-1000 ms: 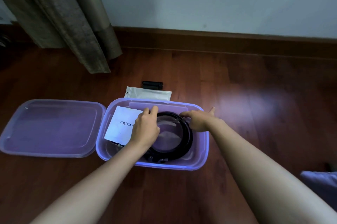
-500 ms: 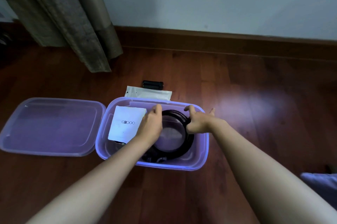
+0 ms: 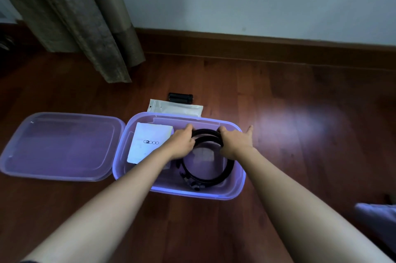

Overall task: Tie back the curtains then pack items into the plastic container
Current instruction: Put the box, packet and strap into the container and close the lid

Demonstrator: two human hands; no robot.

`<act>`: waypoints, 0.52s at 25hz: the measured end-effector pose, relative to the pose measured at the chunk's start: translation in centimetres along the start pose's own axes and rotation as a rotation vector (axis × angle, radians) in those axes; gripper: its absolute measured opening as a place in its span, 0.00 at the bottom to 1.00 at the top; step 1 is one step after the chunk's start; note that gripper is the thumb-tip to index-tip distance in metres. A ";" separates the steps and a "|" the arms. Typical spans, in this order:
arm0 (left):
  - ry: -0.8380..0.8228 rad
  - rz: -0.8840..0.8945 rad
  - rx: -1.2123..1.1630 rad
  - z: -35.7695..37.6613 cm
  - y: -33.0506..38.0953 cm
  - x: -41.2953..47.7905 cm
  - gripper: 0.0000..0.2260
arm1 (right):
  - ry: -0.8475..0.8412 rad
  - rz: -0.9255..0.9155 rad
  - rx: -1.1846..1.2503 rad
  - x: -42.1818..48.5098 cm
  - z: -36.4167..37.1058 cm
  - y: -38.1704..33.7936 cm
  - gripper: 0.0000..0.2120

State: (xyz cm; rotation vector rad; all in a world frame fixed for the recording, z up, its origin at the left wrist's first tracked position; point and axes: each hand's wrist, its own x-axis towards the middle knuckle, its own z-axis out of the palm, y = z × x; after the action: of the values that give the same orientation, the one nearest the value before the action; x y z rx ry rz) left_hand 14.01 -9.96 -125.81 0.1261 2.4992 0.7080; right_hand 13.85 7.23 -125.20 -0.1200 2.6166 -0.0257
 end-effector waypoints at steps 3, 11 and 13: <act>0.015 -0.029 -0.002 0.3 -0.3 0.0 0.15 | -0.030 0.007 -0.018 0.1 0.0 0.1 0.22; 0.109 0.085 -0.057 0.7 -0.5 -0.4 0.13 | 0.036 -0.035 0.042 -0.3 0.0 0.4 0.17; 0.240 0.122 0.014 0.6 -0.2 -0.7 0.14 | 0.020 -0.065 0.102 -0.2 -0.3 0.6 0.19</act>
State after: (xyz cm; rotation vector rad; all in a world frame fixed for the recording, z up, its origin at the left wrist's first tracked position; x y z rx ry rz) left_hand 14.94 -9.97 -126.04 0.2114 2.7438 0.7960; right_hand 13.85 7.89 -124.88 -0.1699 2.6248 -0.1840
